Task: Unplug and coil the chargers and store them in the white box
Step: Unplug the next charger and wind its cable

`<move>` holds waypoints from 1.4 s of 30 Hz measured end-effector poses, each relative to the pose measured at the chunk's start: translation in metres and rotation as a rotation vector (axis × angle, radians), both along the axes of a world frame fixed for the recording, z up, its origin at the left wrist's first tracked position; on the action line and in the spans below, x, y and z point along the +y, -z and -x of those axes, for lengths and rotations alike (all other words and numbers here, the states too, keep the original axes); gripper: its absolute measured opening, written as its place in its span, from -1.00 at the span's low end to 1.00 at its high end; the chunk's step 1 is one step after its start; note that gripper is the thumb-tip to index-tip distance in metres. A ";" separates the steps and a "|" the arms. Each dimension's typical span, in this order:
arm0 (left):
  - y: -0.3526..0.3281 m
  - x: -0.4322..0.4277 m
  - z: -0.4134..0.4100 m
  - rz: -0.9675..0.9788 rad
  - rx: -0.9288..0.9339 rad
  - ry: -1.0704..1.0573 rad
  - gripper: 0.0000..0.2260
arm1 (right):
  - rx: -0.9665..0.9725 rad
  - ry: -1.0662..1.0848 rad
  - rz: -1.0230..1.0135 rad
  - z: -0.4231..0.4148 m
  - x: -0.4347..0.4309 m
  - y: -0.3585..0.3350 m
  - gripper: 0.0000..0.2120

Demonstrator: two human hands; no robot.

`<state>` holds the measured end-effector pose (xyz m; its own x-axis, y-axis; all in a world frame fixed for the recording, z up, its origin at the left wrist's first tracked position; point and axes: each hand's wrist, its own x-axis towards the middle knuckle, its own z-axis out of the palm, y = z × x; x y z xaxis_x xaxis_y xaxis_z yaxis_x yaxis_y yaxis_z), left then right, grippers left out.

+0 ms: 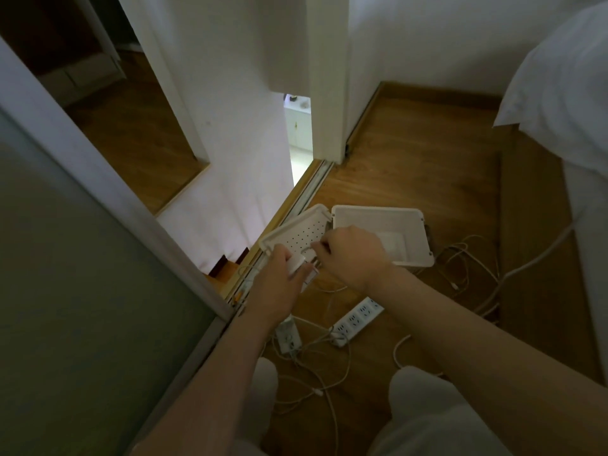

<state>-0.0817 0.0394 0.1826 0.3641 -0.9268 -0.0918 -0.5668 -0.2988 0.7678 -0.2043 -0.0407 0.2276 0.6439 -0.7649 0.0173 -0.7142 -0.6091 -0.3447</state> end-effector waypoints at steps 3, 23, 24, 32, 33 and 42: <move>-0.001 -0.004 0.001 -0.025 0.173 -0.147 -0.75 | -0.062 0.004 -0.030 -0.004 0.017 0.008 -0.69; -0.033 -0.004 0.015 0.212 1.445 -0.516 -0.77 | -0.190 -0.230 -0.473 0.015 0.056 0.042 -0.73; -0.035 -0.004 0.013 0.226 1.494 -0.503 -0.77 | -0.178 -0.227 -0.496 0.019 0.054 0.042 -0.71; -0.044 0.006 0.006 0.182 1.559 -0.298 -0.68 | -0.179 -0.216 -0.481 0.034 0.043 0.045 -0.62; -0.043 0.006 0.006 0.180 1.584 -0.259 -0.67 | -0.176 -0.218 -0.483 0.035 0.043 0.046 -0.62; -0.045 0.009 0.004 0.278 1.557 -0.214 -0.67 | -0.025 -0.271 -0.461 0.040 0.041 0.036 -0.51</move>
